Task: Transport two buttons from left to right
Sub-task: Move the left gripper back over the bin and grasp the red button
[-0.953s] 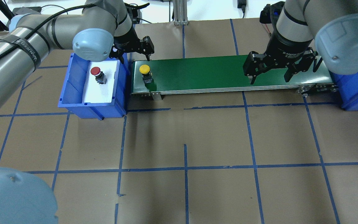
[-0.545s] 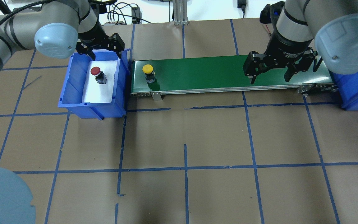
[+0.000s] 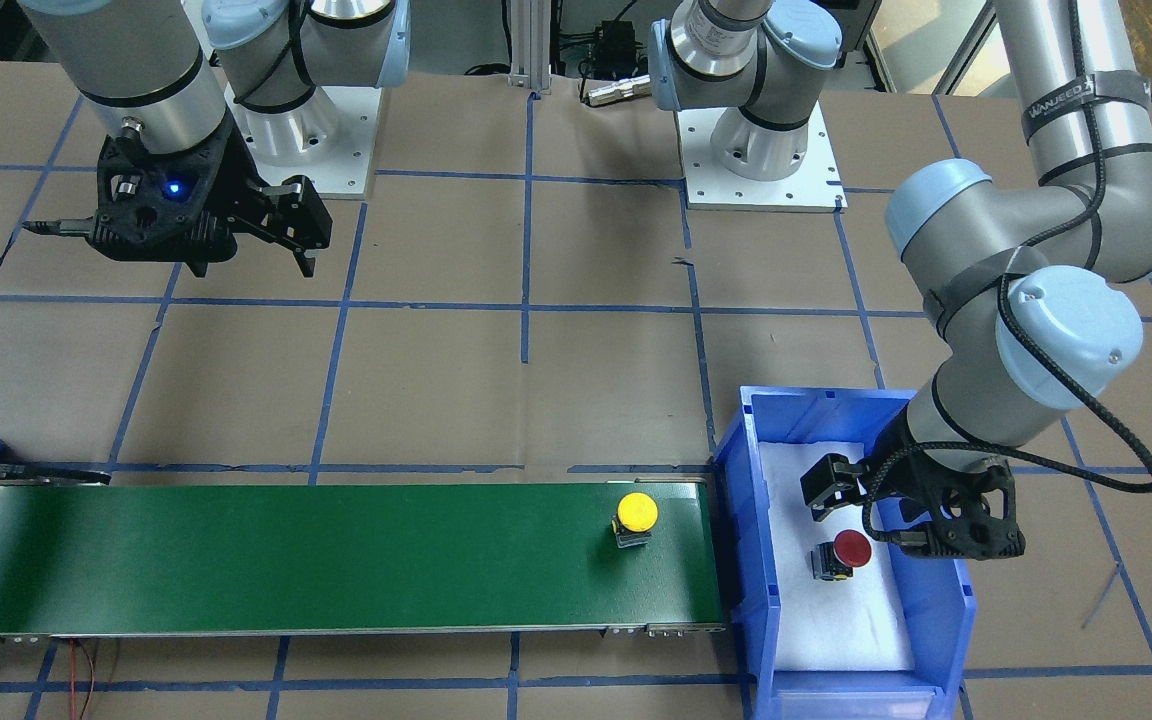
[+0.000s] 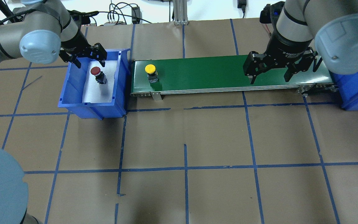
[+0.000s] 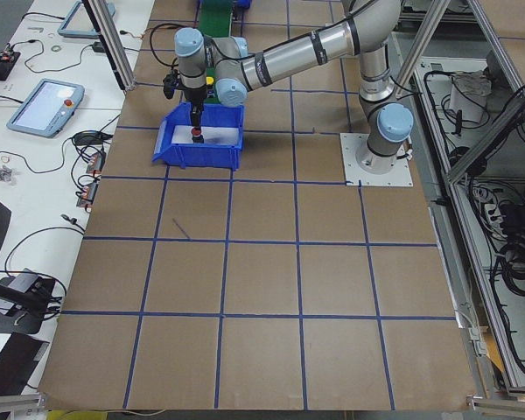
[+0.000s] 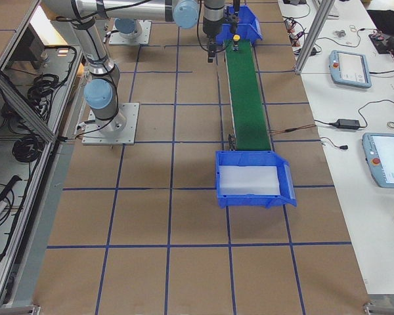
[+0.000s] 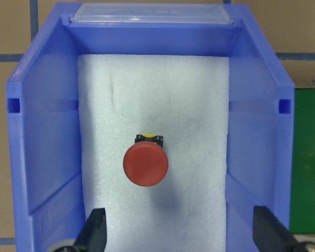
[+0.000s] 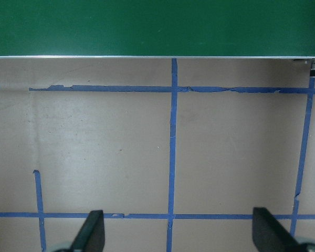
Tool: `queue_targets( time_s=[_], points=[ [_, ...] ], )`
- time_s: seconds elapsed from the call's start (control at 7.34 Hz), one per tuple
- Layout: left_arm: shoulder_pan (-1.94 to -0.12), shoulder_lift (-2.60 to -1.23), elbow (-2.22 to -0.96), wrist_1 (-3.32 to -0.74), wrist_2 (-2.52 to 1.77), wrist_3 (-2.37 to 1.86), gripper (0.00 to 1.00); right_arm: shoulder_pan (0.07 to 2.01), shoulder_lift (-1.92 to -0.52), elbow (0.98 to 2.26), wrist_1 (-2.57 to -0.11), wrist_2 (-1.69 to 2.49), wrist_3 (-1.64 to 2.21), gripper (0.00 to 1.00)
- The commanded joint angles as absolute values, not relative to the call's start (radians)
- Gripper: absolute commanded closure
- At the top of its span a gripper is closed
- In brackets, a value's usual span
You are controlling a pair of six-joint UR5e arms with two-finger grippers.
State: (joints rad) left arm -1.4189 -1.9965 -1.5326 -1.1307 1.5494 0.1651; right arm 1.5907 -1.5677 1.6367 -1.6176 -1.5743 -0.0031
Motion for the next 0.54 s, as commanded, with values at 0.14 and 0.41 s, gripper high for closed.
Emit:
queue_targets(
  time_s=[0.14, 0.41],
  points=[
    [-1.414, -2.048, -1.532, -1.076, 1.546, 0.175, 0.05, 1.591, -1.568, 1.638, -1.620, -1.574, -0.003, 0.00],
    [-1.414, -2.069, -1.535, -1.075, 1.552, 0.175, 0.11, 1.591, -1.568, 1.638, -1.620, -1.574, -0.003, 0.00]
  ],
)
